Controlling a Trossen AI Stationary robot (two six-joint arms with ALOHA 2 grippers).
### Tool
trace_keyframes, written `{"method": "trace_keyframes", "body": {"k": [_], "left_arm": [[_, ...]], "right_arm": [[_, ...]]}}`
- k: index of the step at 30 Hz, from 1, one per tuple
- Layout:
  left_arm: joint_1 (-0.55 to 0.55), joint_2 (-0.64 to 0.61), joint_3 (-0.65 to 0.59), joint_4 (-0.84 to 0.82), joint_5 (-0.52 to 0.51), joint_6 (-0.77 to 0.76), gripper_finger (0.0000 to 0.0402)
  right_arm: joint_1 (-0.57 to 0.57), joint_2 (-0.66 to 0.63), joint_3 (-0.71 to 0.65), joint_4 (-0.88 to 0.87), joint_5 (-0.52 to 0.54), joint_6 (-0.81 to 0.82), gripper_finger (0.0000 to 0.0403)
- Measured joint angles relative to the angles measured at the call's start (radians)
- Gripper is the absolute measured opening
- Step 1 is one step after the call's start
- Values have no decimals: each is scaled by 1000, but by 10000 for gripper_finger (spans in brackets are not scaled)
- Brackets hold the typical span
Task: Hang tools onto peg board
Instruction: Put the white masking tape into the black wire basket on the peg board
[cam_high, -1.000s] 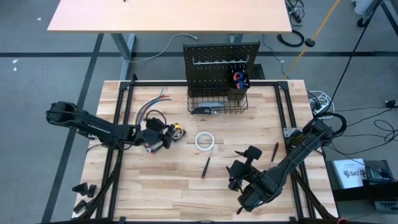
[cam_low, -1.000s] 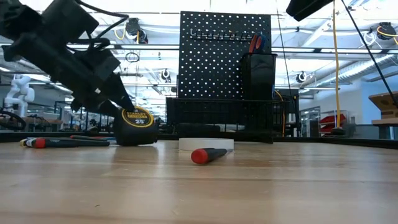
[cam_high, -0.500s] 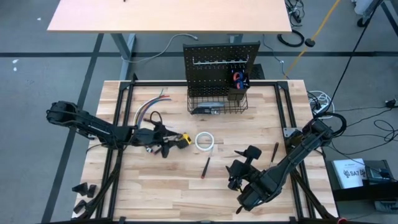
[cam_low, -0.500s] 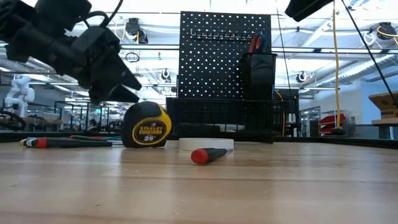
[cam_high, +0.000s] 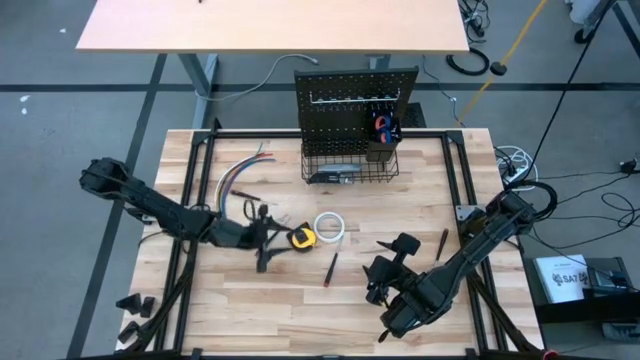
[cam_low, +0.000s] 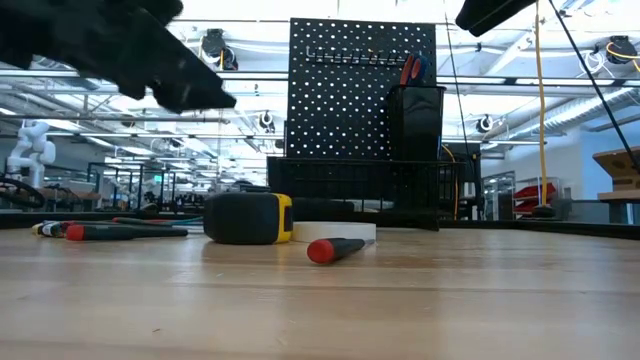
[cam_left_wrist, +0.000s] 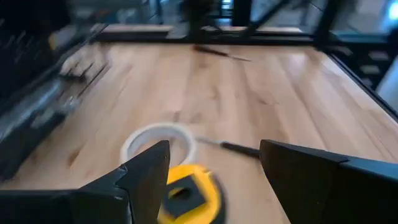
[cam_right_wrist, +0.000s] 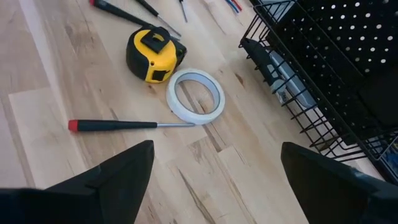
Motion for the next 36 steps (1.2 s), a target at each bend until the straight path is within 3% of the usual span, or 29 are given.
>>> {"method": "trace_keyframes", "body": {"k": [6,12,17,23,26,30,33,36], "left_arm": [[-82,128,46,-3,-140,161,253],[-76,251,47,-18,-206,118,253],[-77,229,47,-126,-254,42,253],[-77,179,47,-265,-255,-108,253],[-77,165,47,-289,-224,-145,253],[-77,162,47,-294,-190,-158,253],[-74,162,47,-294,-189,-157,253],[-74,162,47,-292,-189,-157,253]], "right_arm": [[-14,16,0,63,-27,-47,343],[-36,89,0,176,-39,-214,343],[-83,166,0,330,-54,-409,342],[-175,194,-28,356,-155,-516,340],[-228,194,-75,480,-226,-623,340],[-298,194,-167,781,-376,-816,340],[-340,194,-214,917,-390,-904,340],[-380,194,-223,919,-390,-936,340]]}}
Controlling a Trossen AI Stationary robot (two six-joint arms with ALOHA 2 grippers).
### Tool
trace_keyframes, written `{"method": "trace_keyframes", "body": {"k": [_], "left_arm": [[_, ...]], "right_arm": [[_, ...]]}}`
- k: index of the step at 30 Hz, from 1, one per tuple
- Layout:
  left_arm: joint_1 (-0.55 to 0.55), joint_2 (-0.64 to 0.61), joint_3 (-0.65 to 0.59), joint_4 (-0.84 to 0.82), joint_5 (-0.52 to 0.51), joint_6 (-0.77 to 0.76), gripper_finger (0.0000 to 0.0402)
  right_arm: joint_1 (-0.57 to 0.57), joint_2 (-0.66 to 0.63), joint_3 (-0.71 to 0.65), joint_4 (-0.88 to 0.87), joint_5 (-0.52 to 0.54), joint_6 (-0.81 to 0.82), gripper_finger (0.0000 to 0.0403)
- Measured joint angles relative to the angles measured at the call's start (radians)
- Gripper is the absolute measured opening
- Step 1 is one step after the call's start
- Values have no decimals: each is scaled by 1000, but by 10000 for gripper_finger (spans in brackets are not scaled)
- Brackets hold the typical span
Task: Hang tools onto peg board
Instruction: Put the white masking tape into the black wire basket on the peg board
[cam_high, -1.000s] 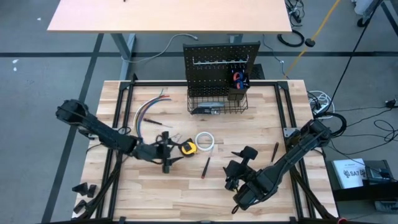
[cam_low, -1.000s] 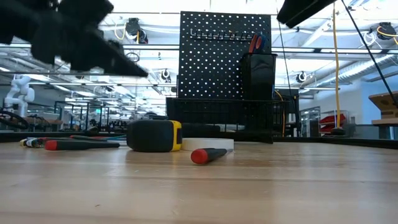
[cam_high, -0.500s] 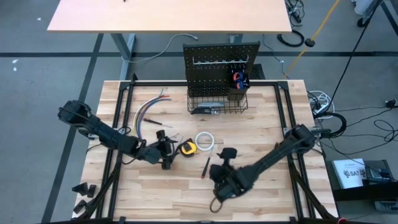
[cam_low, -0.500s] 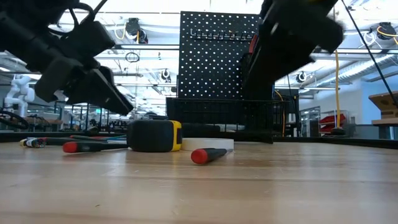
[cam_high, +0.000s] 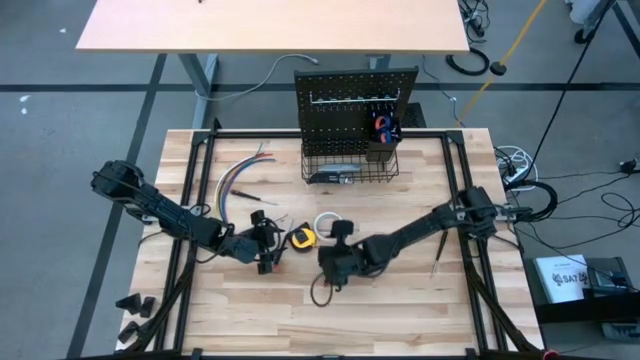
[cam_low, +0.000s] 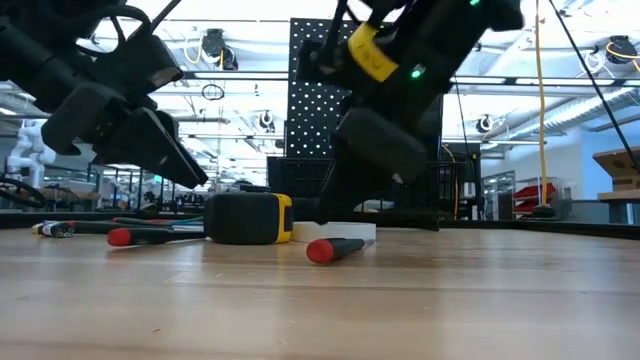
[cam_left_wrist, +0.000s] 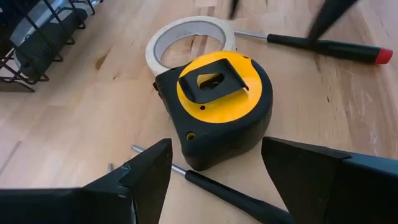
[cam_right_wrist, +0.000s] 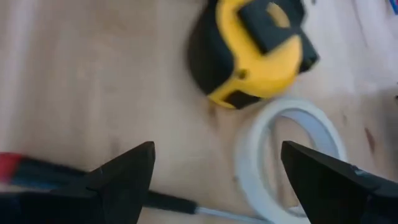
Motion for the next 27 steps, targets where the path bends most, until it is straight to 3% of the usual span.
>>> {"method": "trace_keyframes", "body": {"k": [3,8,12,21,27], "left_arm": [[0,0,0,2,0,0,253],[1,0,0,6,0,0,253],[1,0,0,17,0,1,253],[1,0,0,18,0,2,253],[1,-1,3,25,-2,2,253]], "right_arm": [[-44,0,1,1,-17,-27,340],[-135,0,1,-4,-168,-34,340],[-183,0,1,-41,-190,-15,326],[-208,-7,-86,-4,-348,43,187],[-195,-12,-181,59,-351,108,107]]}}
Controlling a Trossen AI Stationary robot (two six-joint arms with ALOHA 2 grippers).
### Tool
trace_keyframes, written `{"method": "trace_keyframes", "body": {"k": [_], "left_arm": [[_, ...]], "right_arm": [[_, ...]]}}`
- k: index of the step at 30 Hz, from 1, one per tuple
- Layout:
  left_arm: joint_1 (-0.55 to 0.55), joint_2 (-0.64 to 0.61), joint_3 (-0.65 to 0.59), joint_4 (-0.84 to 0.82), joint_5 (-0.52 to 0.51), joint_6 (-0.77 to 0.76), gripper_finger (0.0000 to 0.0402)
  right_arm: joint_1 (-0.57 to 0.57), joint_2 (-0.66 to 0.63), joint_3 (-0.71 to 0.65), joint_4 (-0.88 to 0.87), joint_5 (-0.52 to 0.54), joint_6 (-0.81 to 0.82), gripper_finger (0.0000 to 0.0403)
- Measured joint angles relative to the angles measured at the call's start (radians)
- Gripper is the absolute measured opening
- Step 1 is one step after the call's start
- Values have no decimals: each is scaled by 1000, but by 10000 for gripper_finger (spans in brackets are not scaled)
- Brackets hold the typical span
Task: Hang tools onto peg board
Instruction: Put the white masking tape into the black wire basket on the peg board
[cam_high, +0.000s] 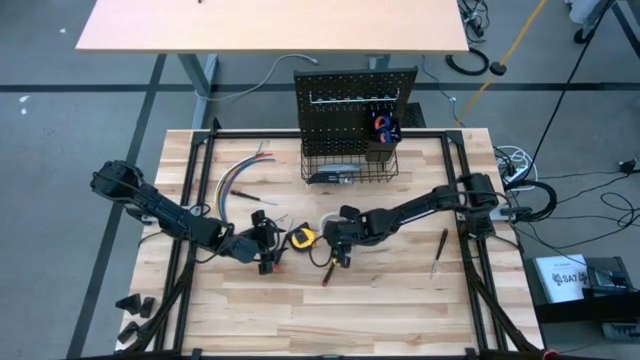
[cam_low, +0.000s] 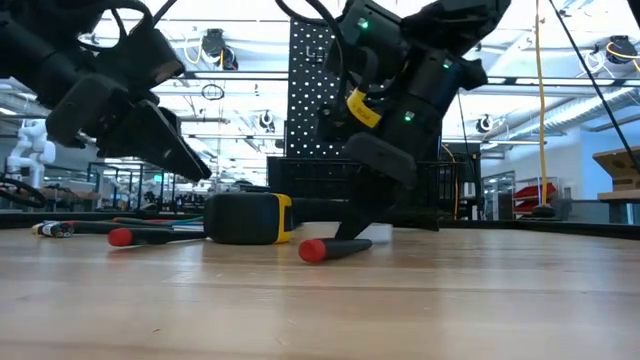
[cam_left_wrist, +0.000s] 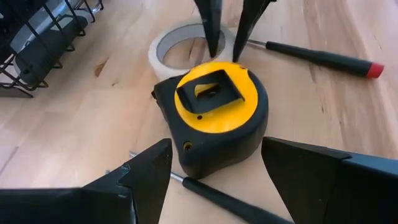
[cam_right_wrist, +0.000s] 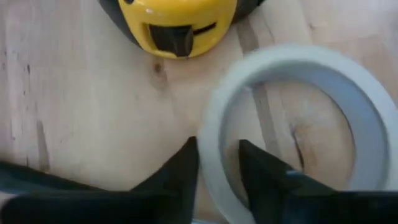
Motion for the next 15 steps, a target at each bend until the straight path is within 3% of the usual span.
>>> {"method": "trace_keyframes", "body": {"k": [4,9,15], "left_arm": [[0,-18,37,-8,-5,68,253],[-1,-85,82,-7,-28,144,253],[-26,-181,103,34,-26,150,253]], "right_arm": [[26,0,0,-7,25,21,32],[76,-51,-1,-45,109,45,31],[136,-231,-5,-161,137,100,31]]}}
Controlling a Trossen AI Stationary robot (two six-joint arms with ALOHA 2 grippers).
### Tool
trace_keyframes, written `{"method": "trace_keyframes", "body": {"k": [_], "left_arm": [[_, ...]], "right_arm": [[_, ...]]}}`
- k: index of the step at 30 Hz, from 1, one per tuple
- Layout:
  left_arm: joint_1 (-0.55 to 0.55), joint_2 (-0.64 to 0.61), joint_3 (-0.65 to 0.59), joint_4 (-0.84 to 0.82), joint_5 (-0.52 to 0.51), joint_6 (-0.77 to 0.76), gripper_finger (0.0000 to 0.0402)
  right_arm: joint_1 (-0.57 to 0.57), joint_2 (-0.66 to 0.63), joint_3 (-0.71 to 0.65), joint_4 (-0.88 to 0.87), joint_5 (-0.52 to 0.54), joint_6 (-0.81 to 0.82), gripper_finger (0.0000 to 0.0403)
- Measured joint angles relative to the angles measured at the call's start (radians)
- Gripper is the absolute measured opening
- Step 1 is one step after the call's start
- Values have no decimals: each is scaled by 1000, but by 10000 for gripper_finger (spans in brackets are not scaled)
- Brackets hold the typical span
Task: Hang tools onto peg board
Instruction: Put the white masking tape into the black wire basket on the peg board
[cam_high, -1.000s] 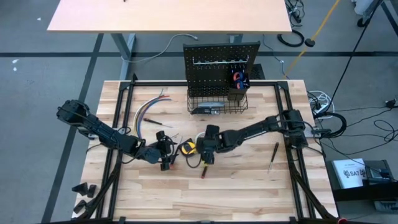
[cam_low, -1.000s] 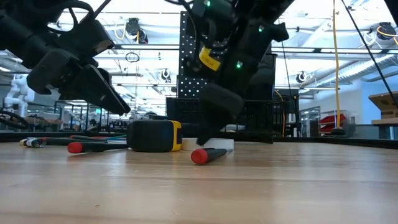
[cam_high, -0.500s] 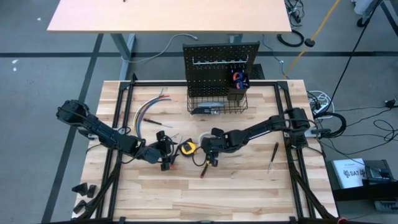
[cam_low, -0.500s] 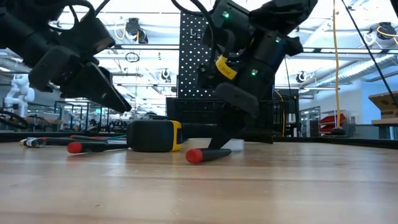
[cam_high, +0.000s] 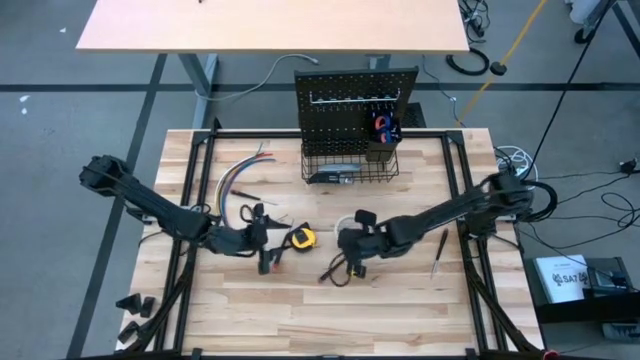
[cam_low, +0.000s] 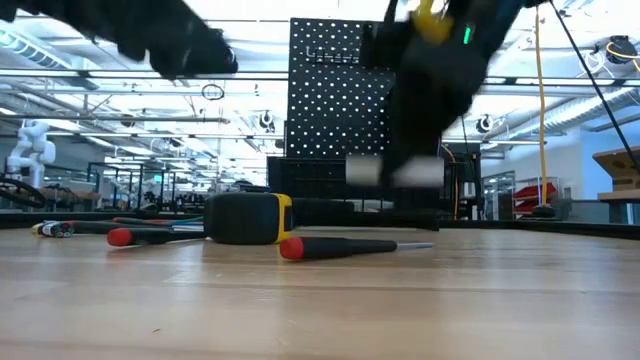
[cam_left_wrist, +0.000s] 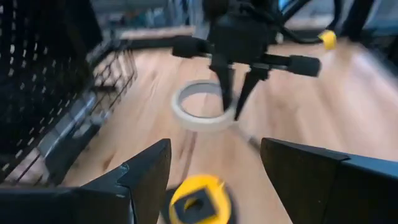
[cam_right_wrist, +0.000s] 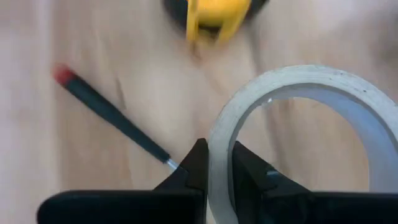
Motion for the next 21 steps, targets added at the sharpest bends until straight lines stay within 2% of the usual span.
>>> {"method": "trace_keyframes", "body": {"k": [3,6,10,13,17,21], "left_arm": [[-16,-17,0,66,27,18,253],[-30,-14,0,154,92,81,253],[-66,29,0,344,282,278,253],[-110,98,1,547,354,499,253],[-160,201,12,714,352,742,253],[-171,281,95,714,347,737,253]], "right_arm": [[42,-86,0,27,29,-7,31],[83,-170,-1,118,0,-24,33],[120,-223,-14,425,-267,-74,35],[155,-216,-16,565,-403,-80,35],[195,-195,-16,585,-414,-65,36],[217,-147,-16,660,-408,-46,37]]}}
